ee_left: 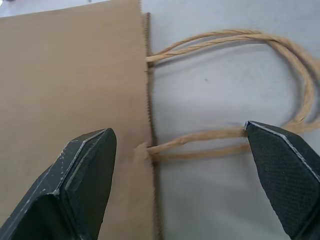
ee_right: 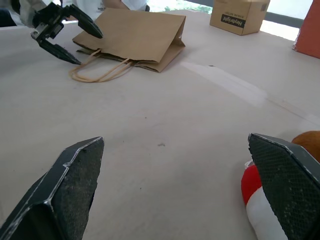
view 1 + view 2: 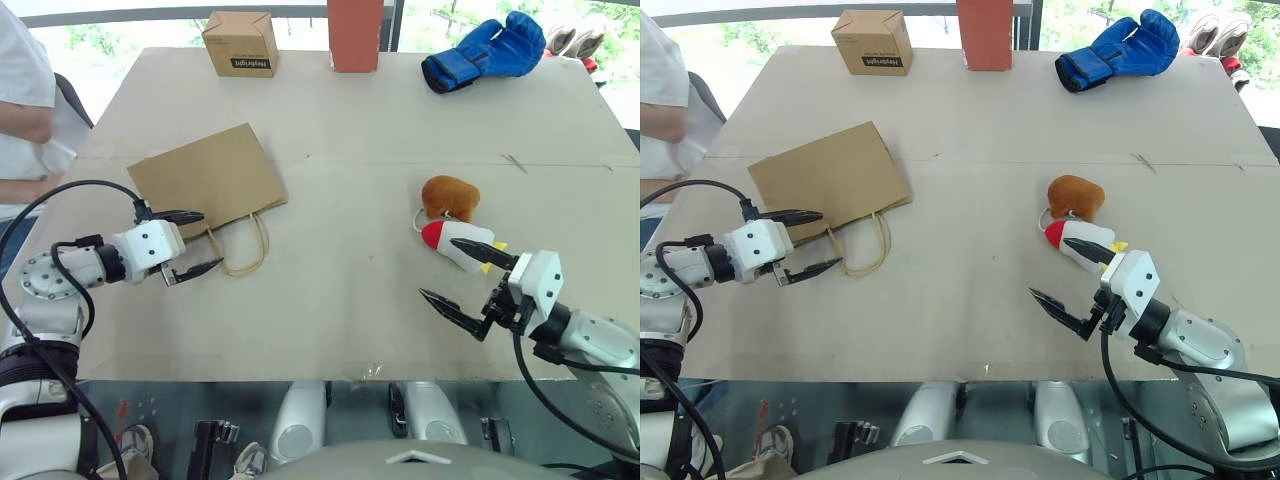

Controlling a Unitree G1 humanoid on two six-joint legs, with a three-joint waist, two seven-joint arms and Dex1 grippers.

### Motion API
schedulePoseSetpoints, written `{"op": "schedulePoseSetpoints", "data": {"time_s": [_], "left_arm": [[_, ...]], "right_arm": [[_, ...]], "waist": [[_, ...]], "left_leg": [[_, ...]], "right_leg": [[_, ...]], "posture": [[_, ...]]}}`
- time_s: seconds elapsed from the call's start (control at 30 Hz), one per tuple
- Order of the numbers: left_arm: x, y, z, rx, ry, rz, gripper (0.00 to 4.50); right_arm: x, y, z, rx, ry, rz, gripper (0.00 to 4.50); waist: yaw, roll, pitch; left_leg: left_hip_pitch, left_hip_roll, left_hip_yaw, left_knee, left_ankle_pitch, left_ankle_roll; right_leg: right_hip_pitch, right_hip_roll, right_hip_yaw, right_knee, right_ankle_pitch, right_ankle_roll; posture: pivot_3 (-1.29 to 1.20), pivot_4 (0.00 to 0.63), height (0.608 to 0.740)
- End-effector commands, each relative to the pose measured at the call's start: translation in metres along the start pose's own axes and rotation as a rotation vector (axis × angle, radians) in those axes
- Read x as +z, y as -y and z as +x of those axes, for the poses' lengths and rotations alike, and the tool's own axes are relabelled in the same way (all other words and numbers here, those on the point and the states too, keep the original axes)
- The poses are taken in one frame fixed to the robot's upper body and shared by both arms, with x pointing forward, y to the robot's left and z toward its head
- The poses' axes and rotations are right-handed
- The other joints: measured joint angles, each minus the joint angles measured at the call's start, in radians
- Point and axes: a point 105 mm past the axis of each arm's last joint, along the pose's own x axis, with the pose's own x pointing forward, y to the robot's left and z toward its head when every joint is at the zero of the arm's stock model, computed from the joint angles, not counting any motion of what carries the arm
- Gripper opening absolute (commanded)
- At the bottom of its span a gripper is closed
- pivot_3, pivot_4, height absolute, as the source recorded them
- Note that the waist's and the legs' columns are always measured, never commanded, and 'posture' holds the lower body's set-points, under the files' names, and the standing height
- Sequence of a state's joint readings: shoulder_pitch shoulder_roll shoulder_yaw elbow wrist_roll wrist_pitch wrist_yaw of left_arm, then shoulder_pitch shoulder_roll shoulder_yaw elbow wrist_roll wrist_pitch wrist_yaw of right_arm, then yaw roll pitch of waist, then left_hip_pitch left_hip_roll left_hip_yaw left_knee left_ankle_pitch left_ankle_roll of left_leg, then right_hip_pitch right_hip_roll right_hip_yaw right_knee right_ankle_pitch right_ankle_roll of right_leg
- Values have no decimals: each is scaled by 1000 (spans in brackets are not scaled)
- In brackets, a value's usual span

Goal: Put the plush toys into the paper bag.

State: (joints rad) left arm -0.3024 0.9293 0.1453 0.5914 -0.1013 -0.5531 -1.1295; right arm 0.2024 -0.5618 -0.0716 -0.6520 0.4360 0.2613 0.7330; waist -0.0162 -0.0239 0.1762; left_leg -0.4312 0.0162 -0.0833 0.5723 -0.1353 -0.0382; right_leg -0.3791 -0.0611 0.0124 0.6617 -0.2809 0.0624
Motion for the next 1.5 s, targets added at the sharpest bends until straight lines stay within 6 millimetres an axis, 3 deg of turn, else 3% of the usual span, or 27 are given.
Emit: {"op": "schedulePoseSetpoints", "data": {"time_s": [0.03, 0.43, 1.0, 1.17, 1.33, 1.5], "left_arm": [[0, -7, -4, 21, 14, -20, 4452], [-10, -10, -14, -18, -12, -186, 4452], [2, -12, 6, -15, 52, -181, 4452], [12, -5, 21, -31, 103, -176, 4452], [39, 17, 41, -121, 241, -228, 2860], [74, 23, 56, -143, 375, -309, 616]], "right_arm": [[5, -4, 2, 5, 31, -23, 4500], [3, -6, 3, 14, 35, -21, 4500], [5, -5, 8, 2, 52, -30, 4500], [6, -5, 10, -4, 57, -33, 4500], [7, -1, 13, -35, 55, -69, 4500], [5, 5, 17, -90, 29, -109, 4500]], "waist": [[0, 0, 0], [1, 0, 0], [2, 0, 0], [3, 0, 0], [2, 0, 0], [2, 0, 0]], "left_leg": [[0, 0, 0, 1, 0, 0], [0, 2, 0, 5, 0, 0], [0, 6, 0, 7, 0, 0], [0, 6, 0, 7, 0, 0], [0, 6, 0, 8, 0, 0], [0, 6, 0, 8, 0, 0]], "right_leg": [[0, 0, 0, 0, 0, 0], [1, 2, 0, 1, -2, -3], [1, 7, 1, 2, 0, -5], [1, 7, 2, 2, 1, -5], [2, 7, 2, 2, 1, -5], [2, 8, 2, 3, 2, -4]], "posture": [[0, 150, 740], [0, 150, 740], [0, 150, 740], [0, 150, 740], [0, 150, 740], [0, 150, 740]]}}
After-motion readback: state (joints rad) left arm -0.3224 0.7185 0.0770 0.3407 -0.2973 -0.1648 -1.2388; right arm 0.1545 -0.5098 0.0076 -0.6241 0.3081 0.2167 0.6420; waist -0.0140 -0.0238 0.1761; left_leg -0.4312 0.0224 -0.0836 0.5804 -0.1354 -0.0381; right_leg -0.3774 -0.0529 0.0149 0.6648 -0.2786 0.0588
